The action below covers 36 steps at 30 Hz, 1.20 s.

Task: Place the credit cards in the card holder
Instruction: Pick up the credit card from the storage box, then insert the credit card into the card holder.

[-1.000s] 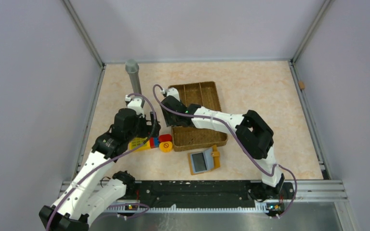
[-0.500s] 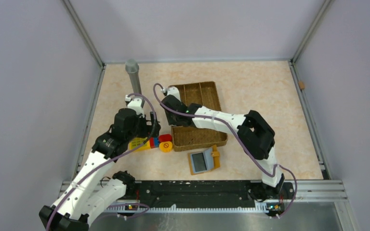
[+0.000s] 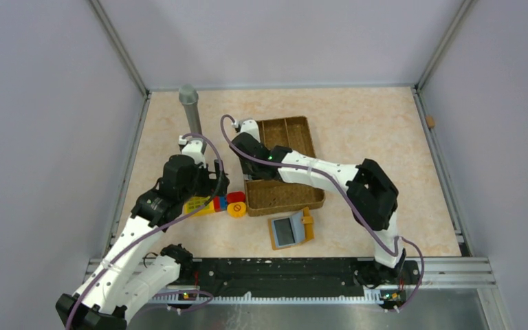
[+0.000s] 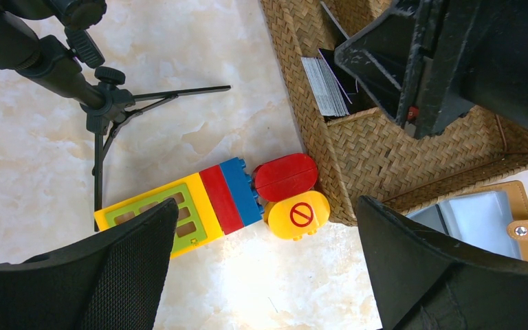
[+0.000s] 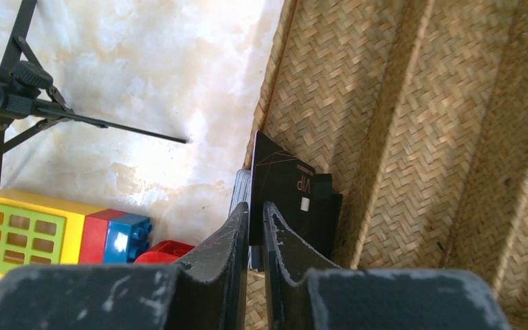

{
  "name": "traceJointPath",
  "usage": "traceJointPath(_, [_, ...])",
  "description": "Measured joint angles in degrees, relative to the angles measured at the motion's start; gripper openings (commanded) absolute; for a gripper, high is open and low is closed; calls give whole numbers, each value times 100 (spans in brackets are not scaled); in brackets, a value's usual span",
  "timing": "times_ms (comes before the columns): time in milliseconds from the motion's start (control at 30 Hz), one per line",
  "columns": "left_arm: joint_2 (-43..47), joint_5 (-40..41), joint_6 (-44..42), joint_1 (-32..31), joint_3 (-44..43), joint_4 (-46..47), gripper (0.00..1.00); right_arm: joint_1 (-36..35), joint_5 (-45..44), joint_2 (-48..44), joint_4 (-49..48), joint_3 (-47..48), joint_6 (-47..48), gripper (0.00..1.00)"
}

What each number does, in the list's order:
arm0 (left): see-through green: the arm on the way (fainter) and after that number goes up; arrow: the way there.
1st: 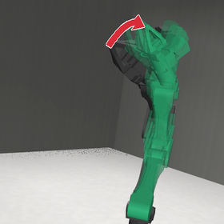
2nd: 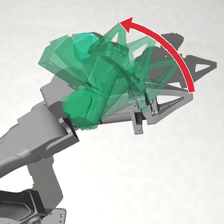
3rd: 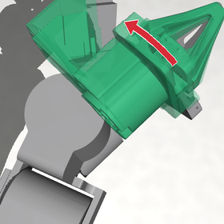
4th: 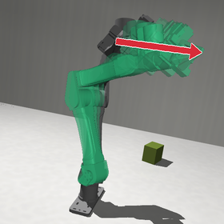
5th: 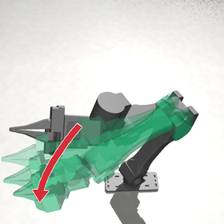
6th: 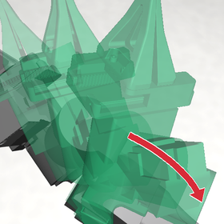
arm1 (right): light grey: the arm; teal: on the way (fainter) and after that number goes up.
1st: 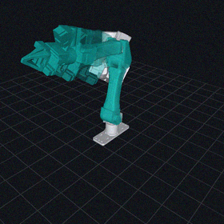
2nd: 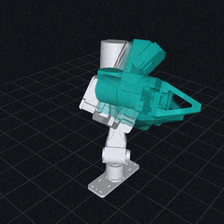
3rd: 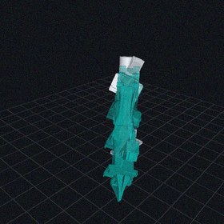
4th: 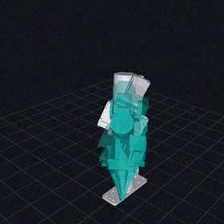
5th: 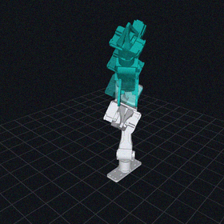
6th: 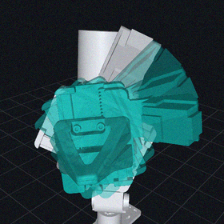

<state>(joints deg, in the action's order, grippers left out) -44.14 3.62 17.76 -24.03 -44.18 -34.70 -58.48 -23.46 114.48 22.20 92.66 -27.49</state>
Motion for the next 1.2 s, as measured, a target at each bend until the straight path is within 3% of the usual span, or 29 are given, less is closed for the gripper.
traceJointPath(133, [28,0,-4,0,4,2,99,-48,-350,-179,55,-22,22,0])
traceJointPath(367, [114,-321,-149,2,9,28,98,-111,-817,-966,-48,-651,72,0])
traceJointPath(500, [245,-850,-254,2,20,129,96,-50,-446,-1825,-234,-1309,289,0])
traceJointPath(767, [437,-2656,44,0,286,789,94,1099,2450,-3847,-455,-2702,664,0])
traceJointPath(900, [422,-3716,398,-28,496,1311,94,1246,3952,-4647,-378,-3403,879,0])
traceJointPath(1067, [269,-4782,955,-186,876,2177,81,1235,5716,-5333,-730,-4306,680,0])
traceJointPath(1200, [63,-5372,1307,-411,1027,2621,71,1235,6594,-5506,-1128,-4675,400,0])
